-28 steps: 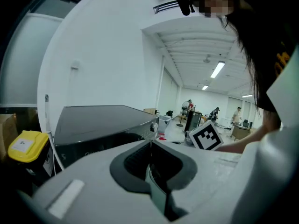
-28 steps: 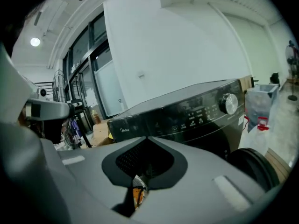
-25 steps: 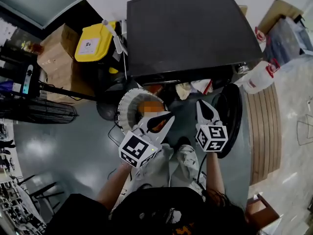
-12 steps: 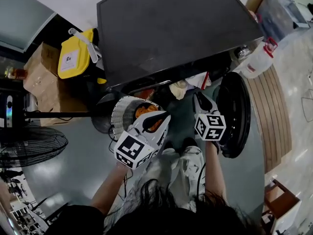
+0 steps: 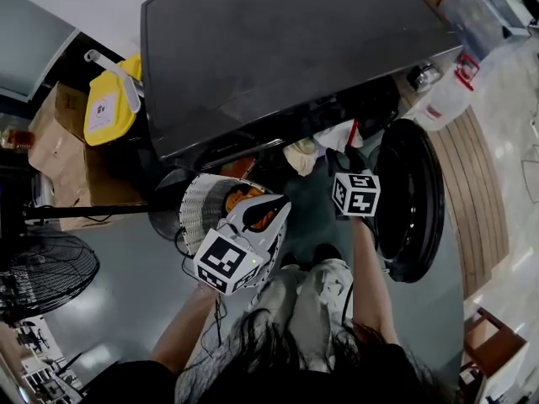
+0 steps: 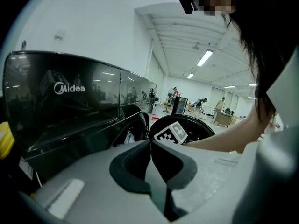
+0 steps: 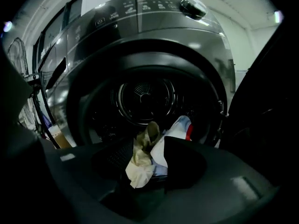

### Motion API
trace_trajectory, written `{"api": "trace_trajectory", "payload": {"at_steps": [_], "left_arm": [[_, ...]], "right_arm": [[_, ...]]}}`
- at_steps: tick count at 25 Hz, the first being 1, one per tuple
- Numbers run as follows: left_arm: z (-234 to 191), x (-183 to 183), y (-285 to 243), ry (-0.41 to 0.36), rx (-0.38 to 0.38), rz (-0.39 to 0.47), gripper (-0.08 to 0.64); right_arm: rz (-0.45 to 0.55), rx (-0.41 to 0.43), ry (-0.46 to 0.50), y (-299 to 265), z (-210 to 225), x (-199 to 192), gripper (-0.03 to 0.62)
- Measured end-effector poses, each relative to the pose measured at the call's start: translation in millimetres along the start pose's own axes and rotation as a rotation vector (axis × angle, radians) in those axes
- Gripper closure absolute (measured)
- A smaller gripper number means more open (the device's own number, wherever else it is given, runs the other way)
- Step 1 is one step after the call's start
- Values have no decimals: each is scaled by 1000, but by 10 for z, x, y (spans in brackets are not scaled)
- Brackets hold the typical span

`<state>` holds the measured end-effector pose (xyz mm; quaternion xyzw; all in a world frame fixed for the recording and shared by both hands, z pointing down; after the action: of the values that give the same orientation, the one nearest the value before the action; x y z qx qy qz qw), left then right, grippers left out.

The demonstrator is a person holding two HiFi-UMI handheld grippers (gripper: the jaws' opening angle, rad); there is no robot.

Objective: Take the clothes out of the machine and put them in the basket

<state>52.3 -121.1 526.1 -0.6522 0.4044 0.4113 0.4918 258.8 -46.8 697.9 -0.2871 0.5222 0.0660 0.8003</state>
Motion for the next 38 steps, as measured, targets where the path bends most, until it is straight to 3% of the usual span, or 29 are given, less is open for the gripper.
{"api": "trace_trajectory", "payload": {"at_steps": [5,12,15,18,21,24,29,34,38], "left_arm": [[-85,-260,-105,-43,5,-12,560],[-188,-556,-183,-36,36,4,560],[-243,-653,-179,-33,50,4,560],[-305,-730,-143,-28,72,3,560],[-365,-810,-89,-26,93,-4,560],[-381,-846,-19,-13,110,-15,560],[-306,-786,78,8,117,-38,560],[-192,-590,132,31,119,-34,560],[-95,-393,195,35,124,-48,560]], "right_arm": [[-26,-1,120,-375,122,-174,333],[-78,-62,113,-709,386,-470,257],[-129,-73,152,-864,491,-585,210],[-172,-75,193,-1027,565,-661,204],[-207,-78,215,-1124,589,-699,244],[-271,-130,208,-1046,635,-755,337],[-209,-71,215,-852,494,-679,491],[-175,-44,207,-537,298,-487,520],[-149,-19,147,-237,132,-276,522]]}}
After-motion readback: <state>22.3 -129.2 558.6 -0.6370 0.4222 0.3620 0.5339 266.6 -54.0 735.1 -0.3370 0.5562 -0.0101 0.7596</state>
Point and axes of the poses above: the fingertips, and each gripper's own axes: y backward along the fingers, z to its right, x out of its top, the point moved 8 cm from there along y, backward along the fingers, and after that the axes turned 10 degrees about z, right-handed, at the moved point
